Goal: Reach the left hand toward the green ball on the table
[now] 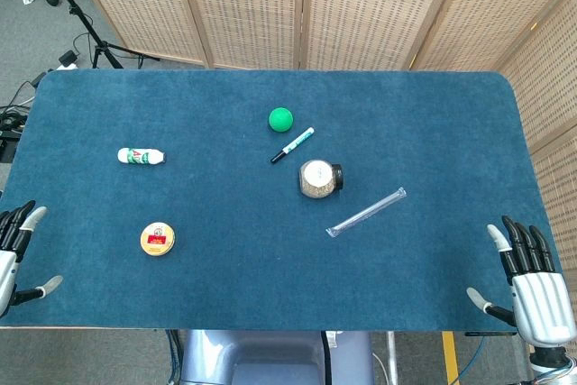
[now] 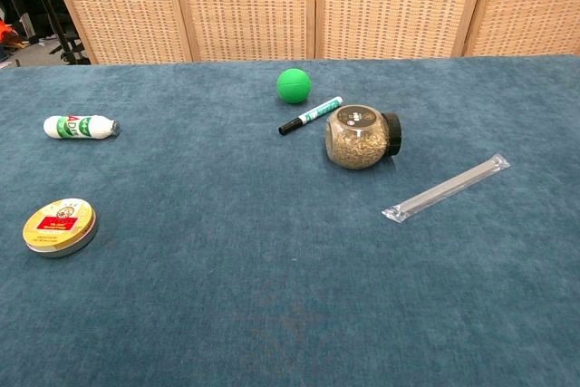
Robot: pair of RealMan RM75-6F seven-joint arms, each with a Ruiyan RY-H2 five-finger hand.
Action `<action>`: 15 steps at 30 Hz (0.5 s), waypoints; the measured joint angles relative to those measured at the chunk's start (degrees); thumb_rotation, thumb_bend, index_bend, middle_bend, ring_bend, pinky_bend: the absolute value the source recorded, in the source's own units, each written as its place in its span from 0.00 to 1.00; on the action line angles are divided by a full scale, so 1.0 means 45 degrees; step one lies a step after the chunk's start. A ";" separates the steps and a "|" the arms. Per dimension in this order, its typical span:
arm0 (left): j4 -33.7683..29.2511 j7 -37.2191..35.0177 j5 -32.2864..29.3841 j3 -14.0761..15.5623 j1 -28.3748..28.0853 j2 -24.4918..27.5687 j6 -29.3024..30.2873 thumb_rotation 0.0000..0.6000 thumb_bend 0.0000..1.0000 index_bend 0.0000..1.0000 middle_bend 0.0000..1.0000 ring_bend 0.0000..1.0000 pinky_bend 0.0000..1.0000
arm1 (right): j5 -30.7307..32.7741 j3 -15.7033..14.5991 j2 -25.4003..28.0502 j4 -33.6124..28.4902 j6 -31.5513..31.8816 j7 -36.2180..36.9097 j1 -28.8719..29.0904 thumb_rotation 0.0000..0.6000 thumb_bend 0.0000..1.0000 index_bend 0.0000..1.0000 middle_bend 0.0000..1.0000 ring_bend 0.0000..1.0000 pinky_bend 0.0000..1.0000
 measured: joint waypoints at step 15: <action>-0.0716 -0.1050 -0.0941 -0.1379 -0.1945 -0.0250 -0.2143 1.00 0.94 0.00 0.95 1.00 0.89 | 0.0606 0.0201 0.0027 -0.0021 -0.0607 0.0234 0.0218 1.00 0.00 0.00 0.00 0.00 0.00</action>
